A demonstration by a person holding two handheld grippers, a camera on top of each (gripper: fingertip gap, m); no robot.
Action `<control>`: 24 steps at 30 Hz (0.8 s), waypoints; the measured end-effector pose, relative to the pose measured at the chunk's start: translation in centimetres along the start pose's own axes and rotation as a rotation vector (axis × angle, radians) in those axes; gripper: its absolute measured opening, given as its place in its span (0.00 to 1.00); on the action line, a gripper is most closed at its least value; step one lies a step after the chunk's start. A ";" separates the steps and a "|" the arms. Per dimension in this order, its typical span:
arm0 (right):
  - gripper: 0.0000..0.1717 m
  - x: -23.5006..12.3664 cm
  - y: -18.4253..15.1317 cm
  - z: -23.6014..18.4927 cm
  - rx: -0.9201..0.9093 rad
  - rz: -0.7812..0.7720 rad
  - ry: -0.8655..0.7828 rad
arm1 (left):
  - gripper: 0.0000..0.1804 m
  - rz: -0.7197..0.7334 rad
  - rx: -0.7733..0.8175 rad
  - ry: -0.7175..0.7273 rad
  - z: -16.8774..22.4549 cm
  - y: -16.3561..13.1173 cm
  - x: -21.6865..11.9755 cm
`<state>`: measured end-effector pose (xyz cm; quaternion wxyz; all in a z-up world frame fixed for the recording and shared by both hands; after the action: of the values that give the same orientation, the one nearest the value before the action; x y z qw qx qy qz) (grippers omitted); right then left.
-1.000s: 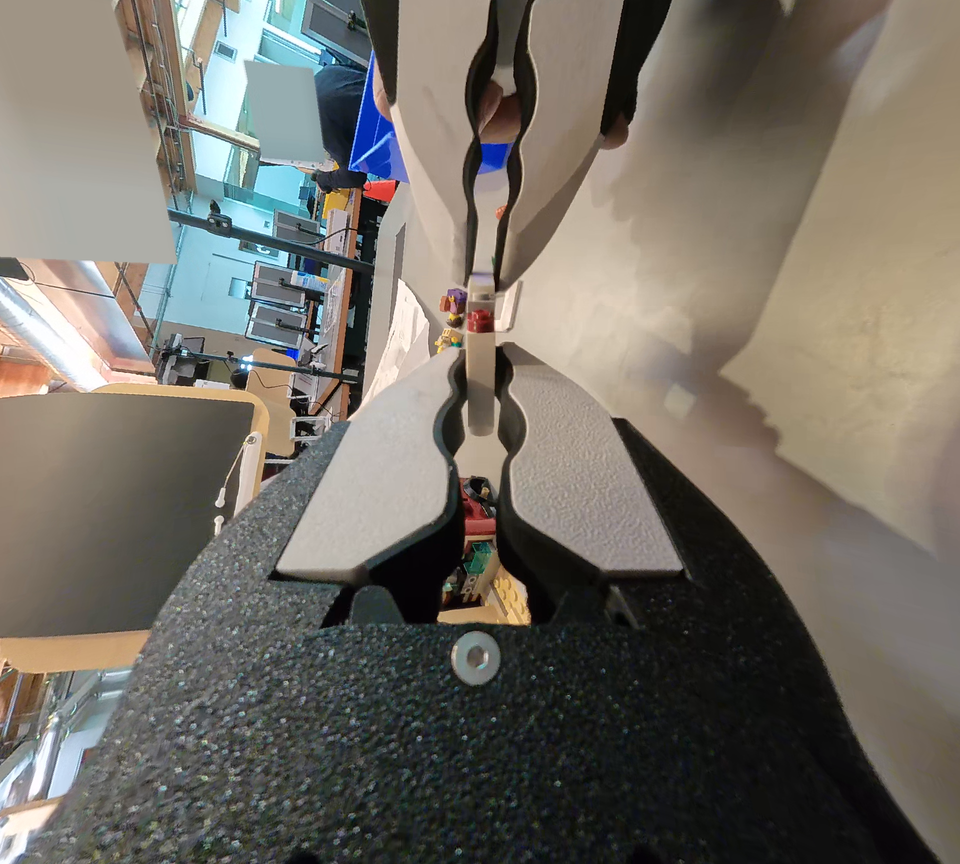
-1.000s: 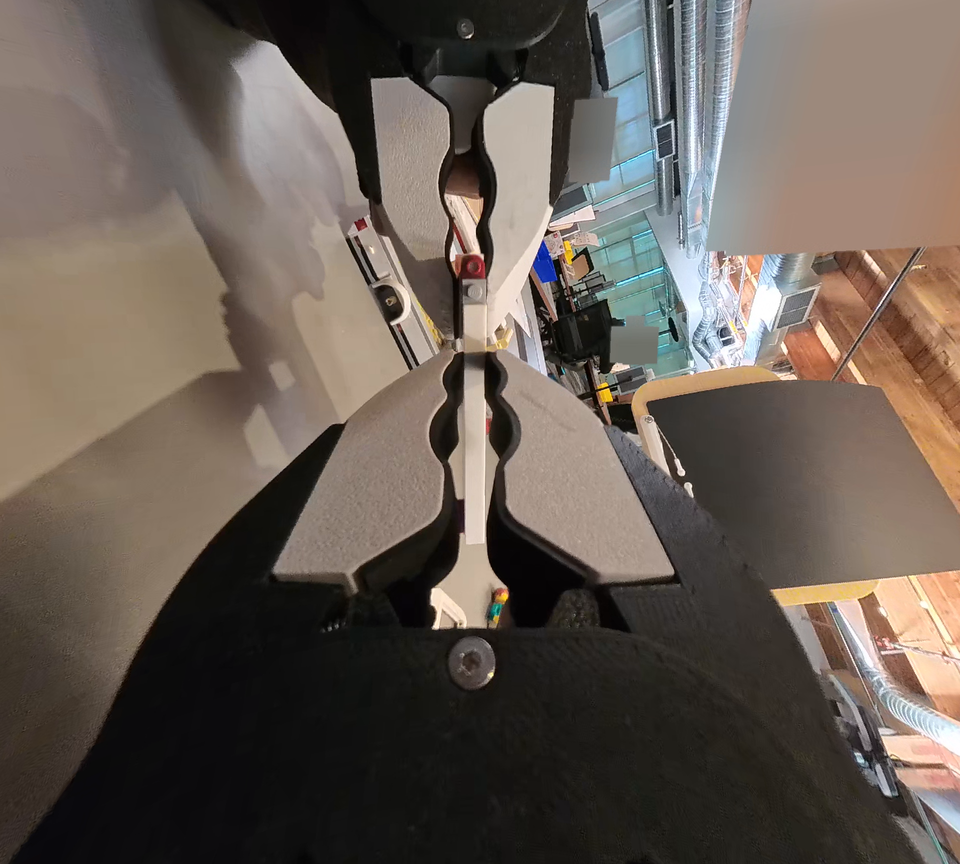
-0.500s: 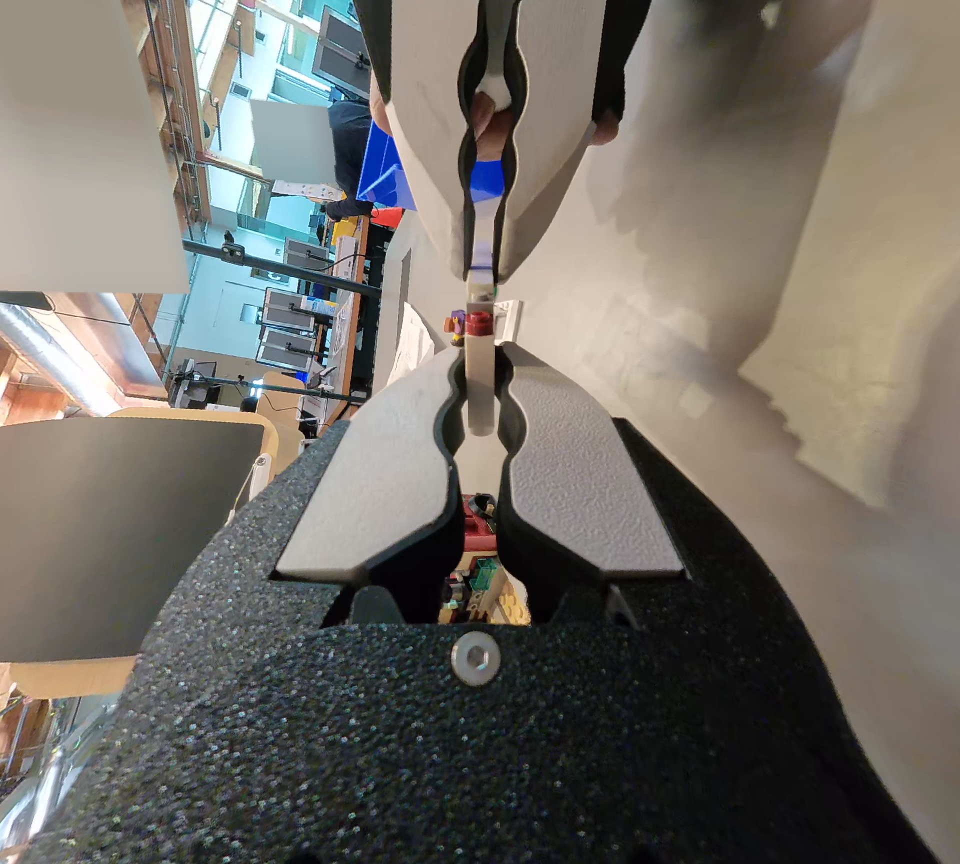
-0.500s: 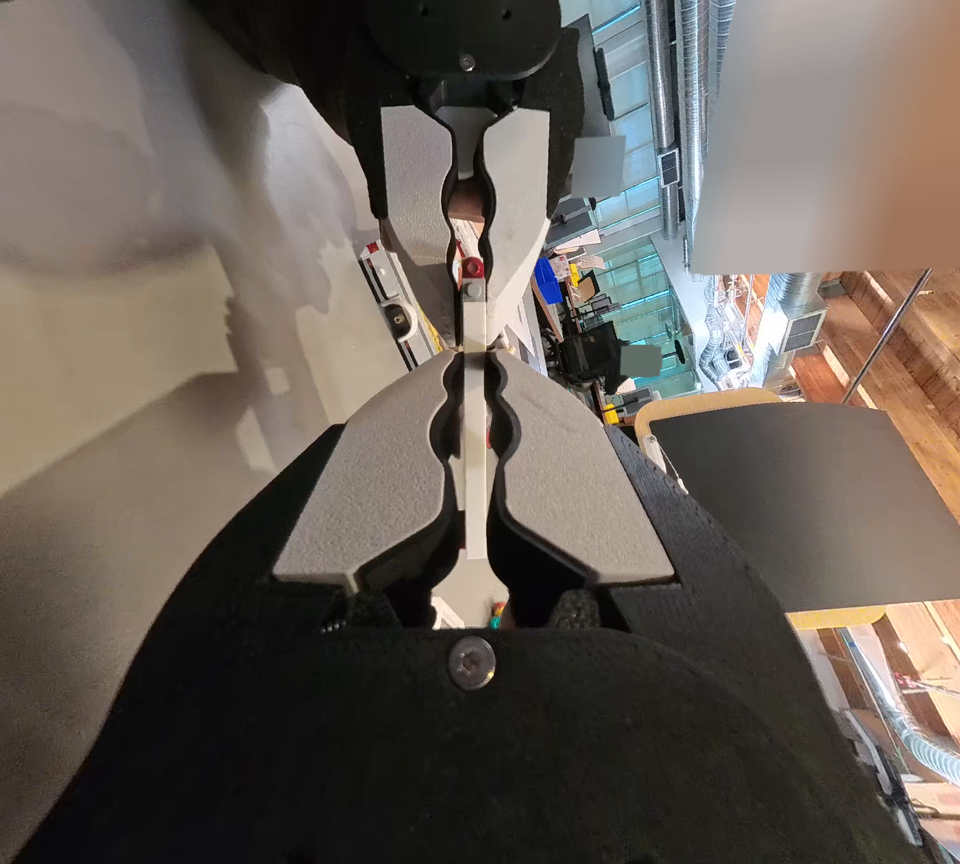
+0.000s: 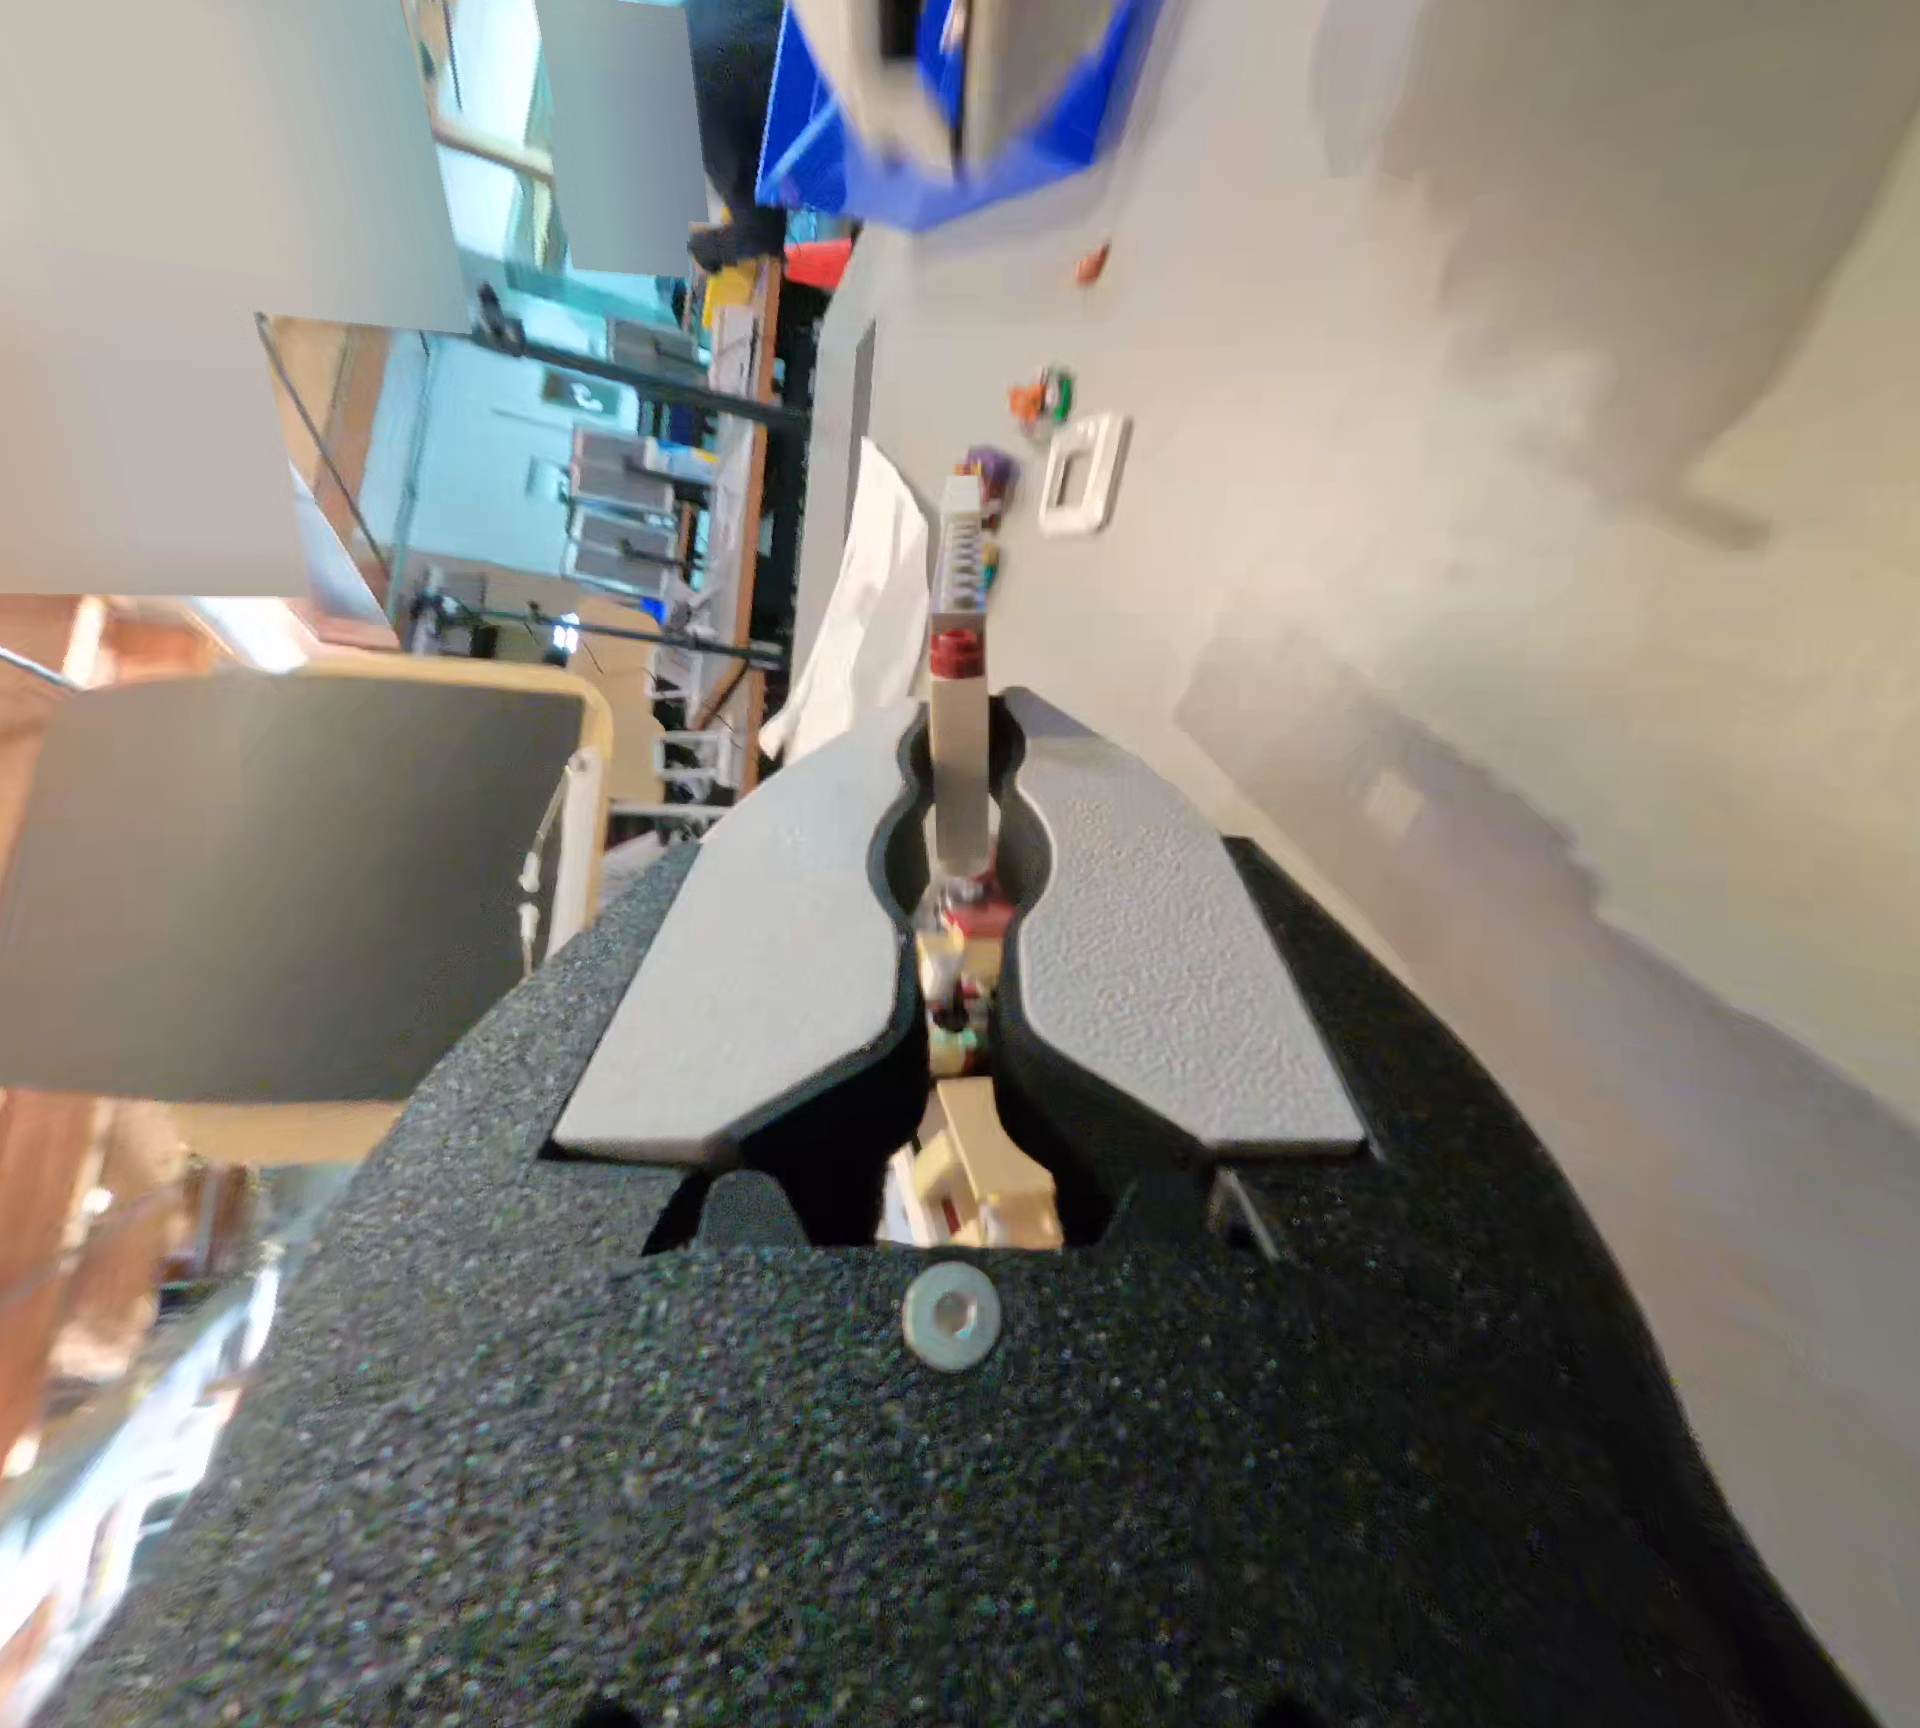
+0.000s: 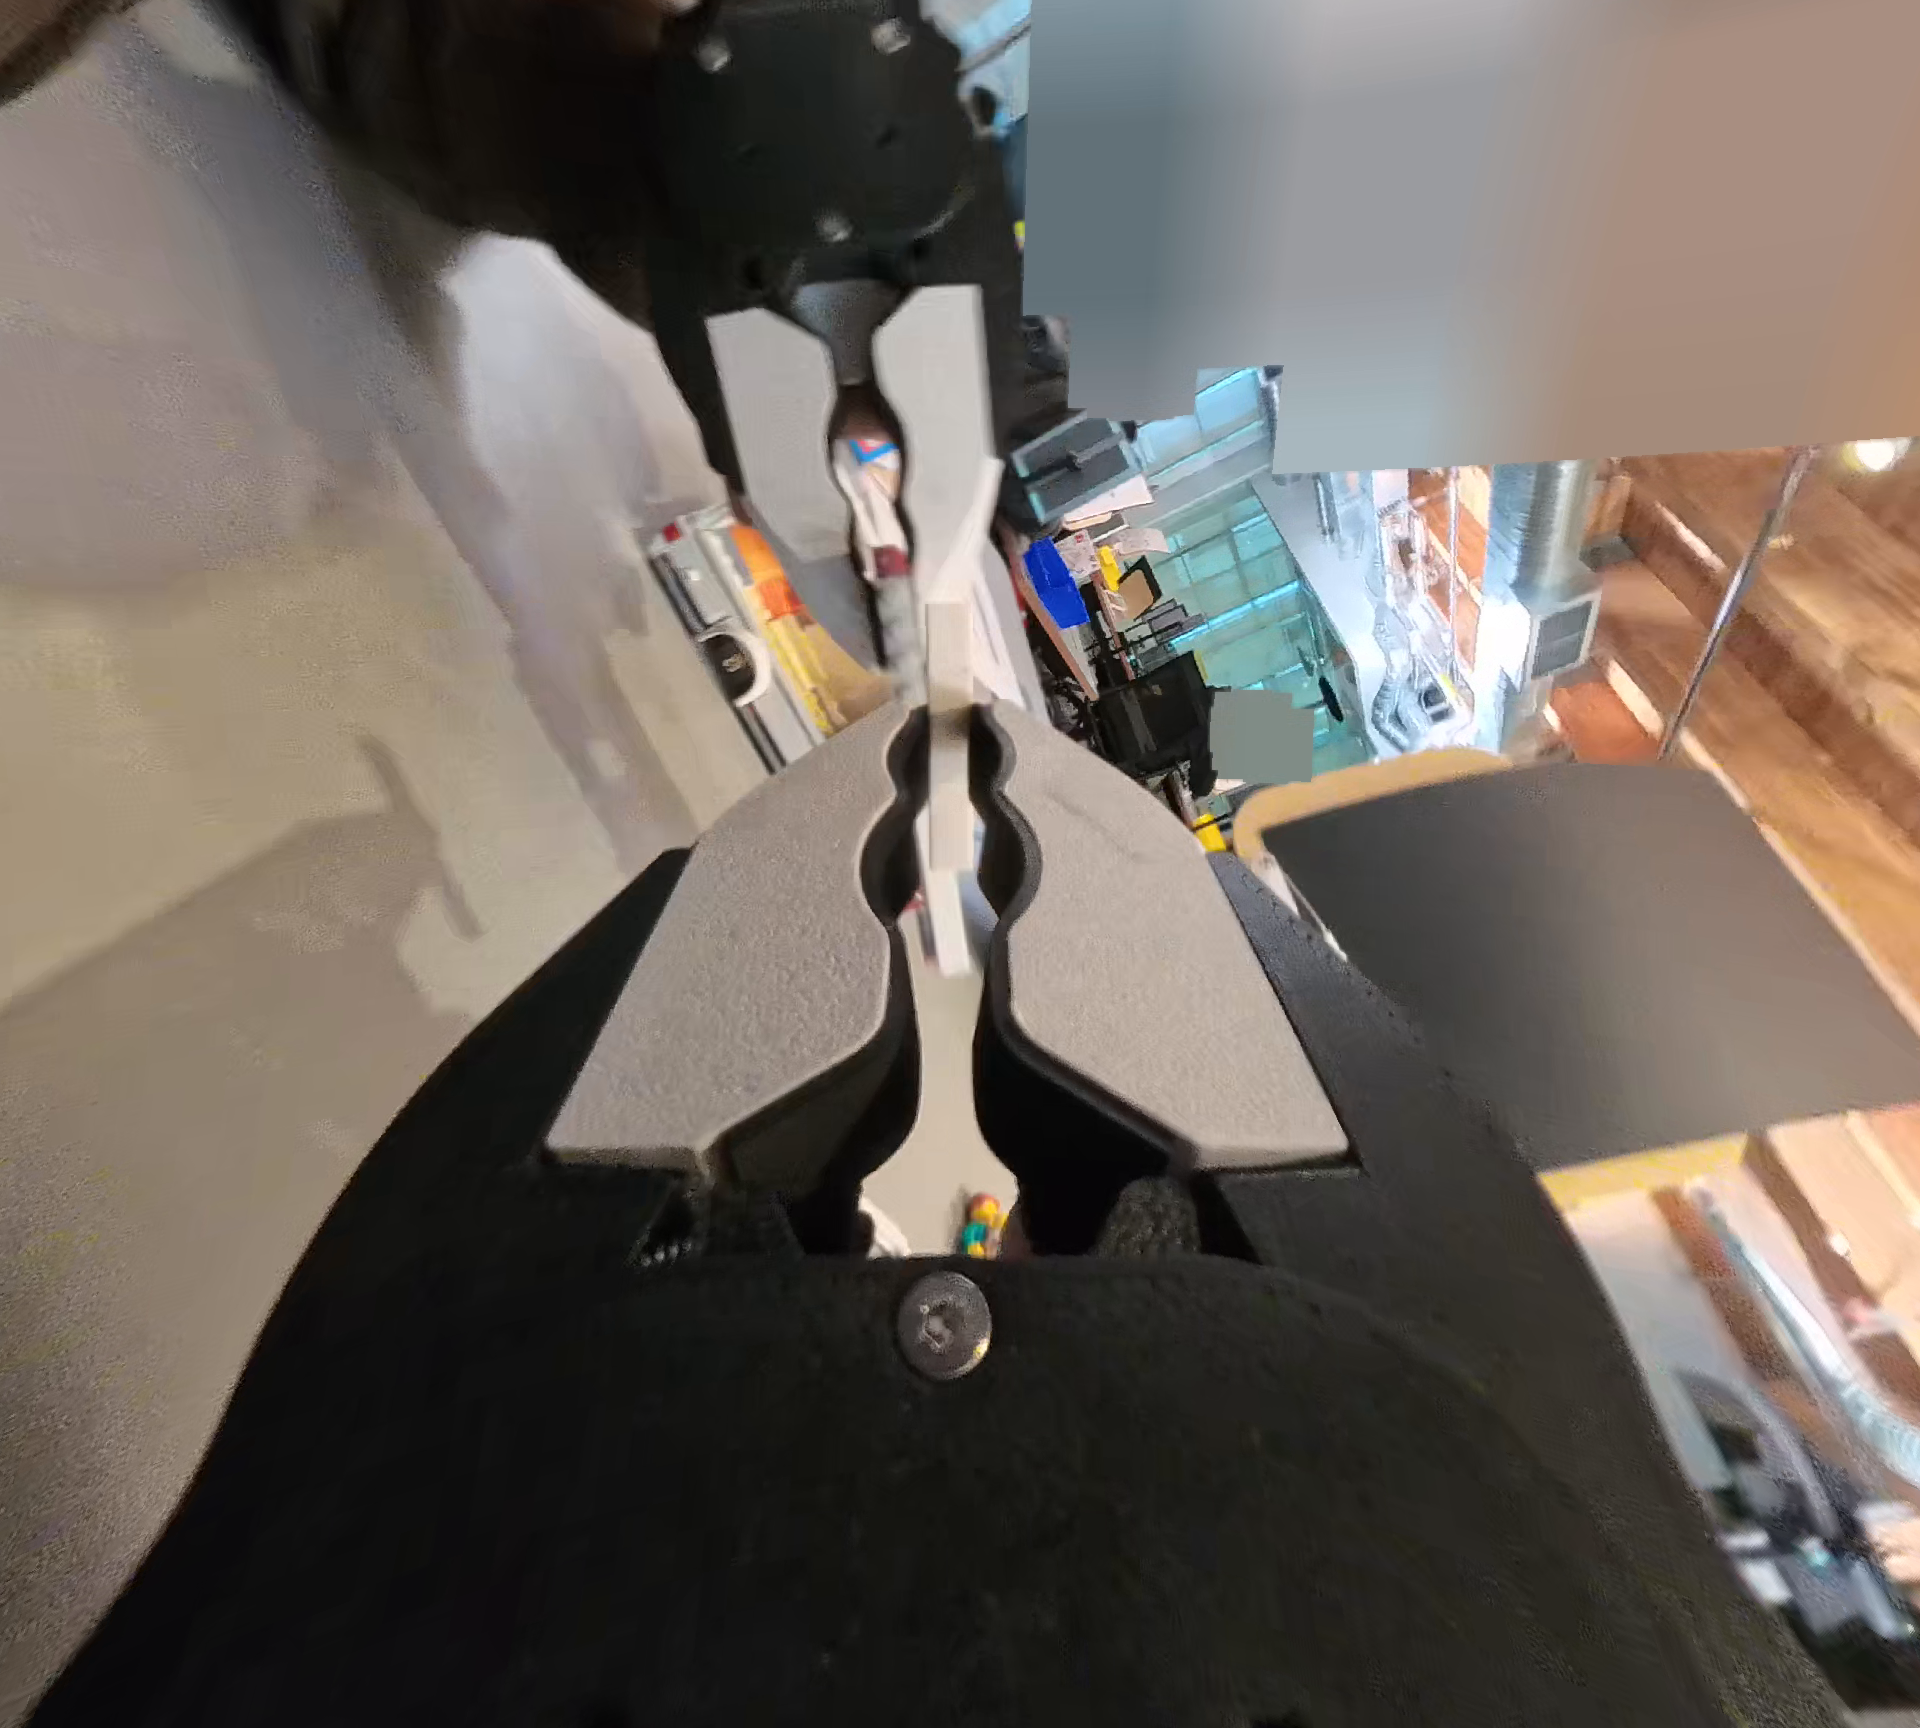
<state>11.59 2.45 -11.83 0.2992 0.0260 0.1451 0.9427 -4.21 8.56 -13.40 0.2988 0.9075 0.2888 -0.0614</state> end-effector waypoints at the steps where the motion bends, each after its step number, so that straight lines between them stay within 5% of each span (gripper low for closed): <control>1: 0.04 -0.4 -0.5 0.4 0.010 -0.007 -0.018 | 0.05 0.026 -0.045 -0.003 -0.5 -0.4 -0.3; 17: 0.04 0.0 -3.5 -0.8 -0.103 -0.201 -0.017 | 0.05 0.046 -0.086 0.003 -0.3 -0.6 0.1; 24: 0.04 -2.9 -6.9 0.9 -0.076 -0.399 -0.117 | 0.05 0.037 -0.068 -0.022 0.3 -0.9 0.5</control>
<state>17.86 6.38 -12.86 0.4888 0.0404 0.0942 0.8664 -4.30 9.20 -14.24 0.3336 0.9013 0.2706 -0.0561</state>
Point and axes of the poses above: each gripper's, where its closed fingertips meet, x out along the fingers, y out of its top, z = x × y across the jaws, the point moved 7 cm from there along -x, back along the fingers, and after that the axes turned 12 degrees about -x, right-handed, at the moved point
